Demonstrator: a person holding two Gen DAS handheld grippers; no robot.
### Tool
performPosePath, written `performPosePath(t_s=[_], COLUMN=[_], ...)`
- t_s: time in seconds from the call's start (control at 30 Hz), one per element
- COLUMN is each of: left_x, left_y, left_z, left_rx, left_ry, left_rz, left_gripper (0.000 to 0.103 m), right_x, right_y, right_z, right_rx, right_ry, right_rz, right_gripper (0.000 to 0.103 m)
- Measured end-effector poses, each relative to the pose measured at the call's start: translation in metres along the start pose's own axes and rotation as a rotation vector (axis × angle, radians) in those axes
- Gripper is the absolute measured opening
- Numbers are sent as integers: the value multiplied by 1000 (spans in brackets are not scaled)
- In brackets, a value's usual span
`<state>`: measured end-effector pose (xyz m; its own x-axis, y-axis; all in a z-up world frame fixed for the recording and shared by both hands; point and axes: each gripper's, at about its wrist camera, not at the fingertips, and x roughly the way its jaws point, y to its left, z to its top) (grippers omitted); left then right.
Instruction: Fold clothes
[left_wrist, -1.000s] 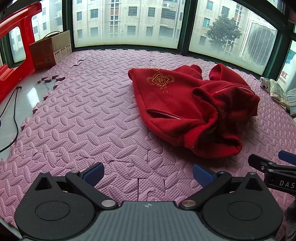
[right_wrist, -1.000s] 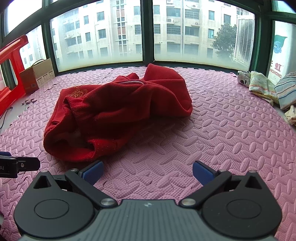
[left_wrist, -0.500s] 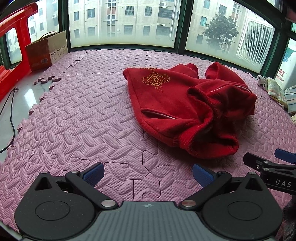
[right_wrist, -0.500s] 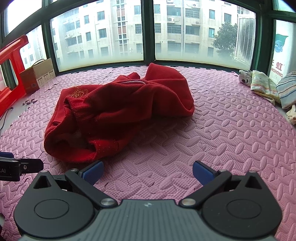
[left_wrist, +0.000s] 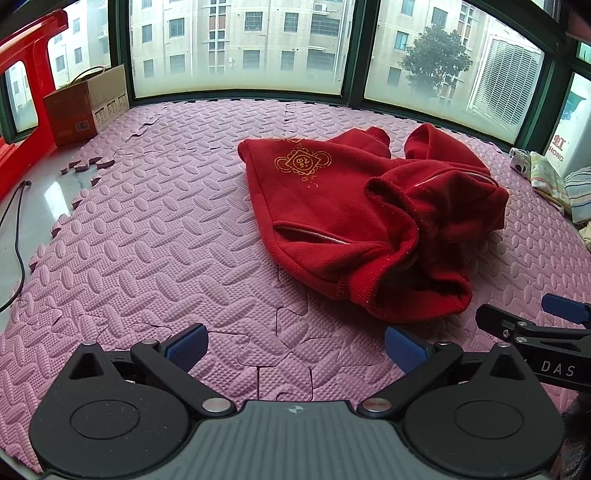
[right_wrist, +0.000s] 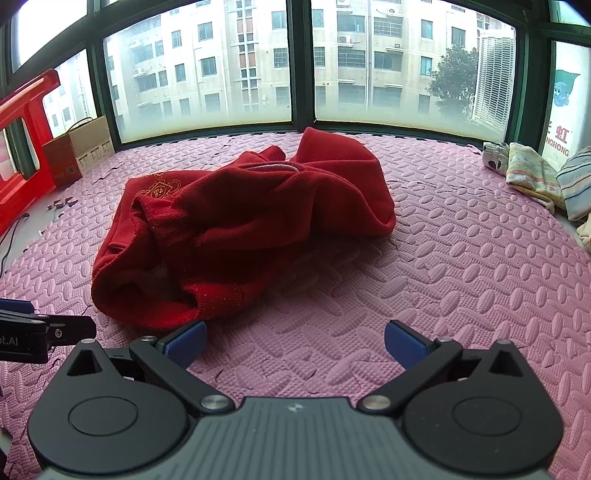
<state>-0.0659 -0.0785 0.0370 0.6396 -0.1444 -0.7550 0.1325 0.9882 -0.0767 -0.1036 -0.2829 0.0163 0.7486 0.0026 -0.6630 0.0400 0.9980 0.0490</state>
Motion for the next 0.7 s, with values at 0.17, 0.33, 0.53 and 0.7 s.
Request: performPosePath(t_s=[0.17,0.33,0.53,0.7], left_x=[1,3,5,7], left_y=[-3,-4,-7,-9], left_z=[4,7,12,20], left_rx=[8,13,20,28], left_ry=[-3,-4,-8,-17], left_rz=[-5,-7,-12,-15], left_gripper=[103,103,103,103], right_x=[1,2,4,7], right_y=[0,-1,-1,-4], right_z=[2,3,4,7], right_rx=[1,5,8,17], right_ry=[-3,-5,-6,-8], right_rz=[2,6,11,13], right_gripper=[103,103,103,103])
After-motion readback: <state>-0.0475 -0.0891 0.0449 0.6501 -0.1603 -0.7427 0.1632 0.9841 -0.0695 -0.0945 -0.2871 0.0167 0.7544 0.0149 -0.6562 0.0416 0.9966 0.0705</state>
